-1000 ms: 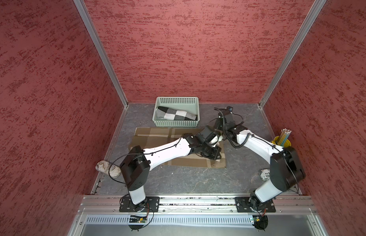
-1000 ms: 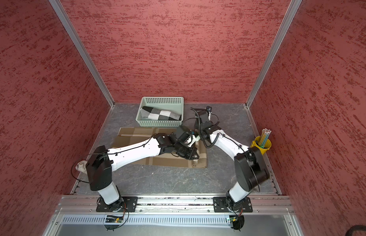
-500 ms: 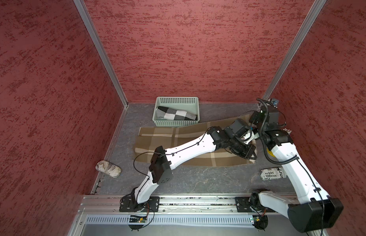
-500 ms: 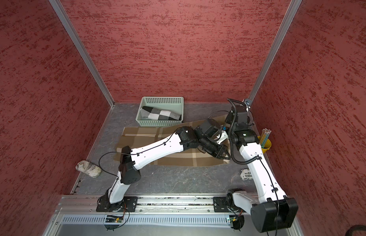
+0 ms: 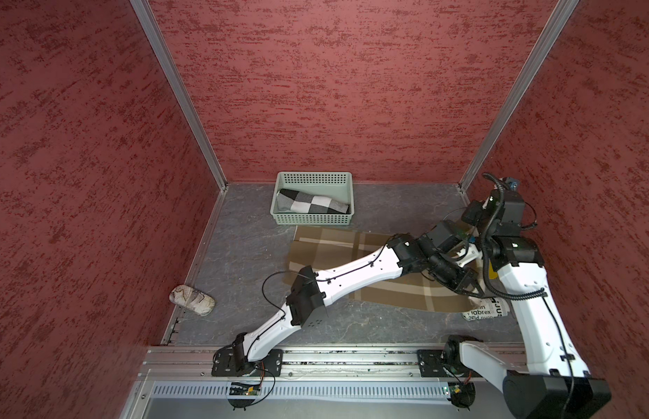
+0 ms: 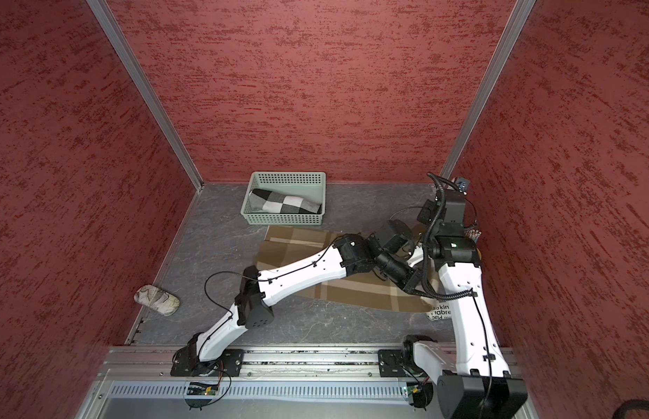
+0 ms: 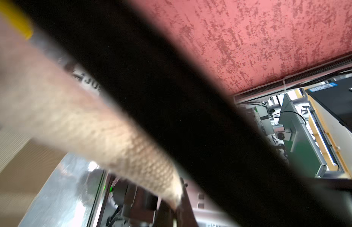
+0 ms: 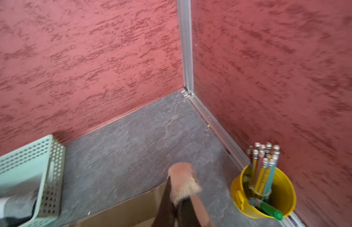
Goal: Roll up the scarf and place it into the basket
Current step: Fold the scarf at the center of the board.
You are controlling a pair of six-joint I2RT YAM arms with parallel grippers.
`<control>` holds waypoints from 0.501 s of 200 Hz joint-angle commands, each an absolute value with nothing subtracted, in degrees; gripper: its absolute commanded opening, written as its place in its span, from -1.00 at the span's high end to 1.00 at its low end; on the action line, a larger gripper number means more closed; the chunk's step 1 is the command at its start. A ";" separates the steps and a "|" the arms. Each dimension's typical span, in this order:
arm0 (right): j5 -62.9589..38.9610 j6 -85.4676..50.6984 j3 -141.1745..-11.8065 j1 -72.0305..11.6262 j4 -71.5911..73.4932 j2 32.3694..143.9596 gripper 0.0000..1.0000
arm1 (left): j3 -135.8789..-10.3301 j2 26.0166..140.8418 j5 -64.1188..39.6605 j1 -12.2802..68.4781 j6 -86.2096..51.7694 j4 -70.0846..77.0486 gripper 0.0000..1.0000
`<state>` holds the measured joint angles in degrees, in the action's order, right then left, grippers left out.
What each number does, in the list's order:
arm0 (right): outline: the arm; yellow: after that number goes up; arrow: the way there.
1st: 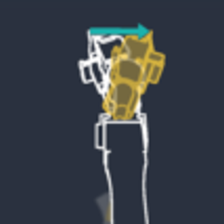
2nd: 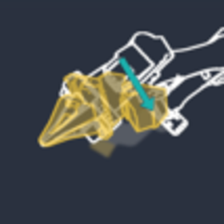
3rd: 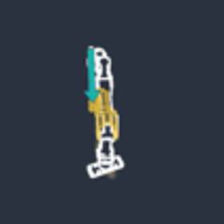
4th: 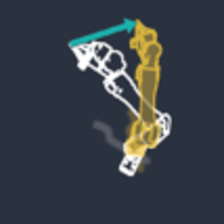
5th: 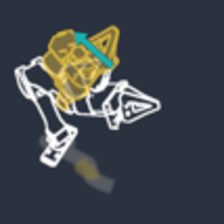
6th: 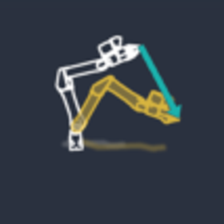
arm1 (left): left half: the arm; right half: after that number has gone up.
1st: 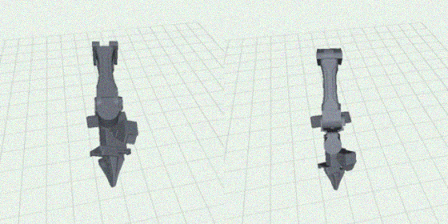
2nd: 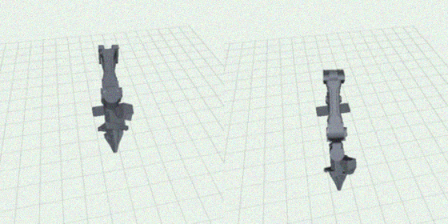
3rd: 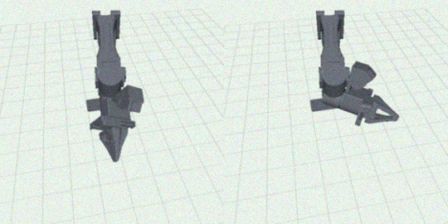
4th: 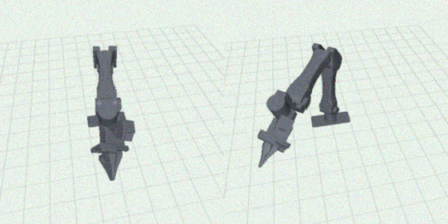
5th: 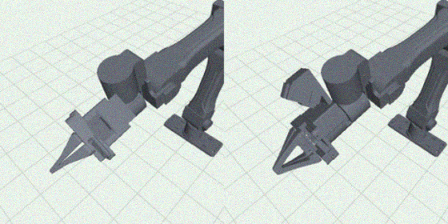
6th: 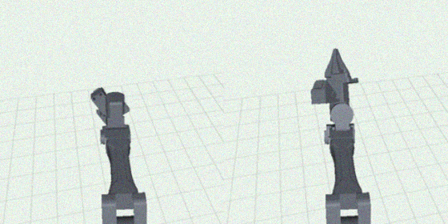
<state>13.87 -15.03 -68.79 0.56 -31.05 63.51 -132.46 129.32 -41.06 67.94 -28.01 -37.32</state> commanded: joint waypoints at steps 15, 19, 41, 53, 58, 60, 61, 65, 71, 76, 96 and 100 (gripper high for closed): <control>11.17 -15.72 -72.00 -12.70 -31.15 67.09 1.00 | -103.77 106.35 -37.83 60.73 -27.07 -29.91 1.00; 11.51 -16.13 -72.14 -14.15 -30.87 67.56 1.00 | -100.34 103.87 -37.12 59.75 -27.15 -29.95 1.00; 13.75 -17.86 -73.47 -22.23 -28.66 71.70 1.00 | -83.92 92.28 -34.24 53.71 -28.88 -31.02 1.00; 14.81 -18.56 -75.03 -26.39 -27.47 74.95 1.00 | -76.35 86.45 -33.66 50.58 -30.00 -31.09 1.00; 15.06 -18.81 -75.85 -27.93 -26.98 76.41 1.00 | -73.61 84.26 -33.43 49.45 -30.38 -31.18 1.00; 15.19 -18.83 -76.20 -28.58 -26.81 77.02 1.00 | -72.85 83.33 -33.45 49.01 -30.56 -31.24 1.00; 15.29 -18.86 -76.38 -28.88 -26.72 77.32 1.00 | -72.24 82.89 -33.42 48.81 -30.66 -31.31 1.00; 15.64 -19.04 -77.12 -29.90 -26.41 78.34 1.00 | -70.32 81.27 -33.26 48.11 -30.82 -31.48 1.00; 16.34 -19.19 -78.22 -31.61 -25.93 80.43 1.00 | -68.06 78.98 -33.15 47.16 -31.06 -31.99 1.00; 16.67 -19.25 -79.24 -32.80 -25.40 81.97 1.00 | -66.39 77.23 -32.99 46.36 -31.21 -32.44 1.00; 16.56 -19.81 -83.22 -35.99 -23.47 88.74 1.00 | -60.65 71.78 -32.35 42.96 -31.73 -34.20 1.00; 16.26 -19.99 -84.10 -36.38 -23.04 90.28 1.00 | -59.51 71.04 -32.22 42.29 -31.86 -34.48 1.00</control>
<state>14.57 -18.15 -80.01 -33.47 -27.20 84.64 -64.45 75.33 -33.34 45.08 -30.65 -33.32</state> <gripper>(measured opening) 0.047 0.057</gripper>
